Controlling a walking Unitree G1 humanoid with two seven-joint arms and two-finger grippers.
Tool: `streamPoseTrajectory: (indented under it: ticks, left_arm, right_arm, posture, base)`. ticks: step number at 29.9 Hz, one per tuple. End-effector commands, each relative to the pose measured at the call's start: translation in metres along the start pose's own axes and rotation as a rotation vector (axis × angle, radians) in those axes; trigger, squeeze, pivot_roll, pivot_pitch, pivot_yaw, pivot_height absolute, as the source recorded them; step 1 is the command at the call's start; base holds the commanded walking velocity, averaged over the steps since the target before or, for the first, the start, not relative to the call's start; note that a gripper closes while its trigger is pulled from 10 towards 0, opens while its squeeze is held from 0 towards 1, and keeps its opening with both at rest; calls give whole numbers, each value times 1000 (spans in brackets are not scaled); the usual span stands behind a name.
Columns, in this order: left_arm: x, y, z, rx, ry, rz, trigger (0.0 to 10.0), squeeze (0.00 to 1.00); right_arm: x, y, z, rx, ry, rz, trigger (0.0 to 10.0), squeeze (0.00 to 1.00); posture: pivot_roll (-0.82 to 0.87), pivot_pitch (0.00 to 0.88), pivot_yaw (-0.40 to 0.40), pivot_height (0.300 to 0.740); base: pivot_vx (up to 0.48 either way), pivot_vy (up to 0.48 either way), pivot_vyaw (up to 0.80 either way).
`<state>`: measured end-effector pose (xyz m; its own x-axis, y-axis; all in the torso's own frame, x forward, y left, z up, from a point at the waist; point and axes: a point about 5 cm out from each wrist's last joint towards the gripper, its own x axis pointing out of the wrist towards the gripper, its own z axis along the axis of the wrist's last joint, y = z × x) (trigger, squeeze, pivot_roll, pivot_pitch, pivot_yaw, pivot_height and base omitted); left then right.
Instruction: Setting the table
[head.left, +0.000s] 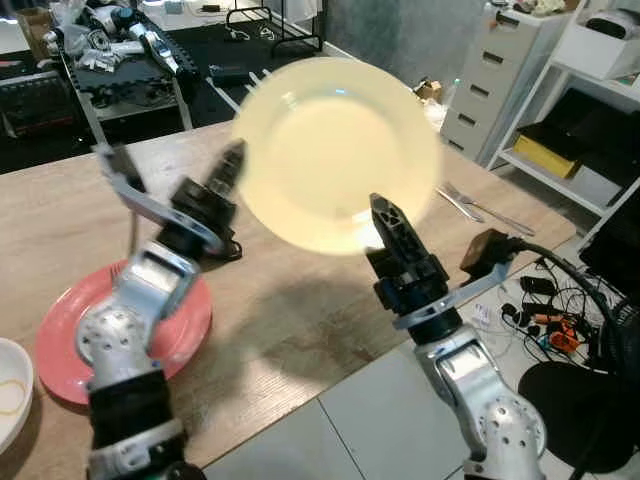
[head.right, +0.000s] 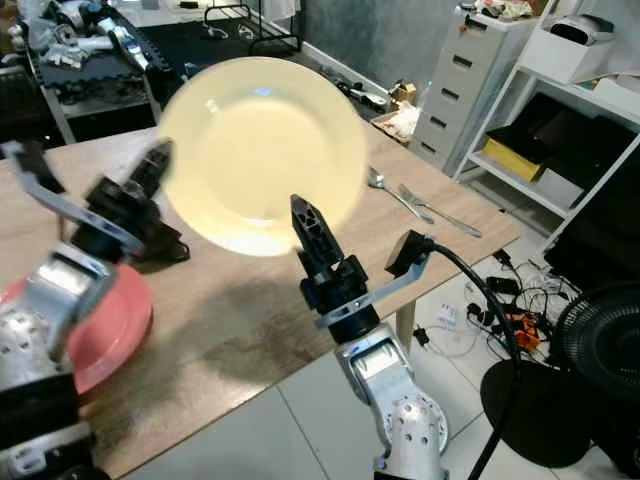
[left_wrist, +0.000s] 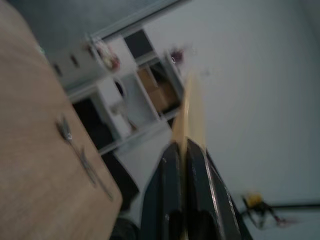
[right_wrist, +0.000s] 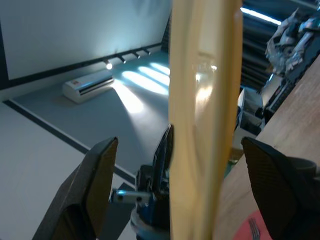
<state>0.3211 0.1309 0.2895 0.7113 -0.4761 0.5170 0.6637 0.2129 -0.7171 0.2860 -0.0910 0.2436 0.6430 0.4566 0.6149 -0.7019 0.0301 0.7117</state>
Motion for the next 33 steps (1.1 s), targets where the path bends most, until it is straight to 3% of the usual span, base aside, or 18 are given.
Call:
streamPoseTrajectory:
  ticks: [1, 3, 6, 7, 26, 29, 33]
  left_arm:
    - [0, -7, -6, 1, 35, -33, 10000, 0]
    - [-2, -8, -19, -3, 88, -28, 10000, 0]
    - [-5, -8, -26, 0, 112, -13, 10000, 0]
    - [-6, -7, -25, -3, 105, -4, 10000, 0]
    - [-7, -7, -23, 3, 91, 27, 10000, 0]
    - [-9, -4, -23, 48, 100, 61, 10000, 0]
    - [-12, 6, -24, 258, 139, 163, 10000, 0]
  right_arm:
    - [7, 3, -9, 58, -20, 35, 7569, 0]
    - [6, 2, -8, 53, -26, 28, 3529, 0]
    - [5, 1, -6, 42, -35, 20, 2784, 0]
    - [5, 0, -4, 39, -44, 13, 0, 0]
    - [0, -5, 9, -25, -118, -25, 0, 0]
    - [0, -6, 10, -39, -127, -33, 0, 0]
    - [-1, -5, 12, -59, -133, -30, 0, 0]
  posture:
    - [74, 151, 42, 740]
    - [75, 153, 44, 740]
    - [75, 153, 44, 740]
    - [77, 154, 45, 740]
    - [76, 151, 51, 740]
    - [79, 151, 52, 740]
    - [80, 151, 54, 740]
  base:
    - [0, 0, 0]
    - [0, 0, 0]
    - [0, 0, 0]
    - [0, 0, 0]
    - [0, 0, 0]
    - [0, 0, 0]
    - [0, 0, 0]
